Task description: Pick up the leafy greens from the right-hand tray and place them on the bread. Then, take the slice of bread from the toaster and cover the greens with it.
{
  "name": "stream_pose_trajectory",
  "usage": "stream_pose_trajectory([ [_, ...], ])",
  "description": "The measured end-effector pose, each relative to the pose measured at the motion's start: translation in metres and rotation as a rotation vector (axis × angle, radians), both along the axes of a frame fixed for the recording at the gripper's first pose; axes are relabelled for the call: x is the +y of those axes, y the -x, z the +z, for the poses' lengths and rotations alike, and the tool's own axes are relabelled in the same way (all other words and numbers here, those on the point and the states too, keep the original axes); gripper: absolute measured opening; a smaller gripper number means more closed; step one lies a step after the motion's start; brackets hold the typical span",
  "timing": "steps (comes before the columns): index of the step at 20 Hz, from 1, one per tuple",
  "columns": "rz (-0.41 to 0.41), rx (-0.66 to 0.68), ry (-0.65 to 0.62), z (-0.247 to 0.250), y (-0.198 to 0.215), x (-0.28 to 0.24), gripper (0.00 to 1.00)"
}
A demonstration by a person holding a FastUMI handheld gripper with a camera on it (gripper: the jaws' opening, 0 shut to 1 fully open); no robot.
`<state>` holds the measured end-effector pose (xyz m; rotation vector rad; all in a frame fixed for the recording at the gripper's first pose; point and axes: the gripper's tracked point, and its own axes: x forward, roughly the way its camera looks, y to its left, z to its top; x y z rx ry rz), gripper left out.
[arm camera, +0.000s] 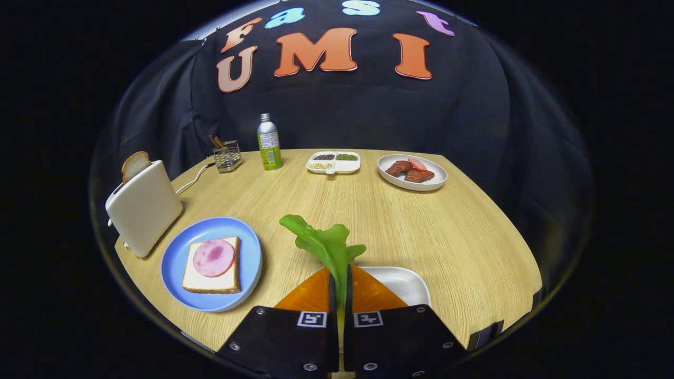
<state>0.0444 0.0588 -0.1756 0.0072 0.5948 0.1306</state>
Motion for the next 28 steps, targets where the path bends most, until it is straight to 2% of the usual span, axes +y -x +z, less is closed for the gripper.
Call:
stream_pose_trajectory([
  [15, 0.145, -0.030, -0.048, 0.030, 0.002, 0.102, 0.04],
  [28, 0.244, 0.001, -0.087, 0.019, 0.006, 0.174, 0.04],
])
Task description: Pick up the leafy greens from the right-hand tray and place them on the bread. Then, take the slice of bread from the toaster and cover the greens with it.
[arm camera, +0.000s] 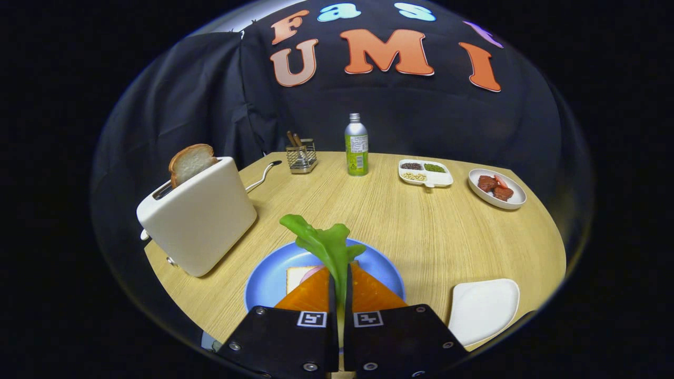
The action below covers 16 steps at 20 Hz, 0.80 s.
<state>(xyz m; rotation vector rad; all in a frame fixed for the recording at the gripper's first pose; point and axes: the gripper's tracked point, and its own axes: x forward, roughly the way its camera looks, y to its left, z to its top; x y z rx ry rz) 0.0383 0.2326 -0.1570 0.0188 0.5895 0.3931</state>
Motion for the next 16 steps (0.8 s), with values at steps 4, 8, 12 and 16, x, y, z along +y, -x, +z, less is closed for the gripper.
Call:
stream_pose_trajectory([
  [4, 0.006, 0.021, -0.001, -0.011, 0.002, 0.009, 0.06],
  [8, -0.012, 0.036, 0.015, -0.021, 0.001, 0.007, 0.17],
  [12, -0.032, 0.021, 0.053, -0.022, 0.001, -0.002, 0.31],
  [16, -0.009, 0.020, 0.055, -0.021, 0.006, 0.002, 0.41],
])
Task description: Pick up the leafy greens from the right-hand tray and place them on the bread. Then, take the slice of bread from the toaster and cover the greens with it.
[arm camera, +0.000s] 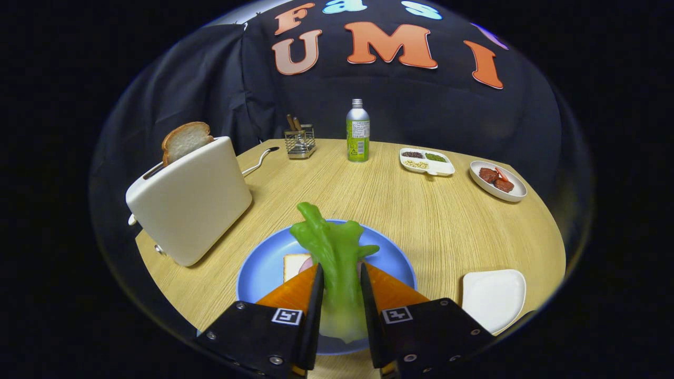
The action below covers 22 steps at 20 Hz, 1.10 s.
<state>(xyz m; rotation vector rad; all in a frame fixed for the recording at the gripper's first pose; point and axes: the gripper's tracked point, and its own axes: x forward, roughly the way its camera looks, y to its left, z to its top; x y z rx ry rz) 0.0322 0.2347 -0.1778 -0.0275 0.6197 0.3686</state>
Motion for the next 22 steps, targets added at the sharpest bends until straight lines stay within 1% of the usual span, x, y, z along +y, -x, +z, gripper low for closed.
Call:
stream_pose_trajectory([
  [1, 0.003, -0.001, 0.000, 0.000, 0.000, 0.001, 0.42],
  [2, 0.002, -0.003, 0.000, 0.000, 0.001, 0.001, 0.47],
  [3, 0.001, -0.005, -0.001, 0.002, 0.001, 0.000, 0.48],
  [7, -0.004, 0.010, -0.006, 0.001, 0.002, 0.002, 0.67],
  [8, -0.006, 0.010, -0.007, 0.001, 0.002, 0.002, 0.75],
  [10, -0.006, -0.001, 0.000, 0.005, 0.002, 0.002, 0.85],
  [13, -0.007, -0.033, 0.011, 0.015, 0.000, 0.004, 0.98],
  [22, -0.036, -0.070, 0.012, 0.040, -0.003, 0.012, 0.98],
])
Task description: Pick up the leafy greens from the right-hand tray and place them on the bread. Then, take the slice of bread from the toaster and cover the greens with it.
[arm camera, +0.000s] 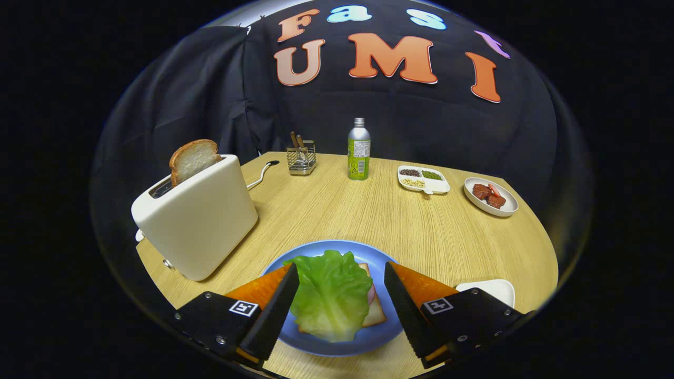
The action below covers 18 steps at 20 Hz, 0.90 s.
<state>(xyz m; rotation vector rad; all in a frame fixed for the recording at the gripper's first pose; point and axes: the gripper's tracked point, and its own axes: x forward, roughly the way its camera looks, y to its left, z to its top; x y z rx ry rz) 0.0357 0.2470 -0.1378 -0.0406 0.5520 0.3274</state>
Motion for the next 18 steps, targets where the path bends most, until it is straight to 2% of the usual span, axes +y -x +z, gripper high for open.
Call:
stream_pose_trajectory([
  [18, 0.010, -0.125, 0.037, 0.119, -0.024, 0.099, 0.98],
])
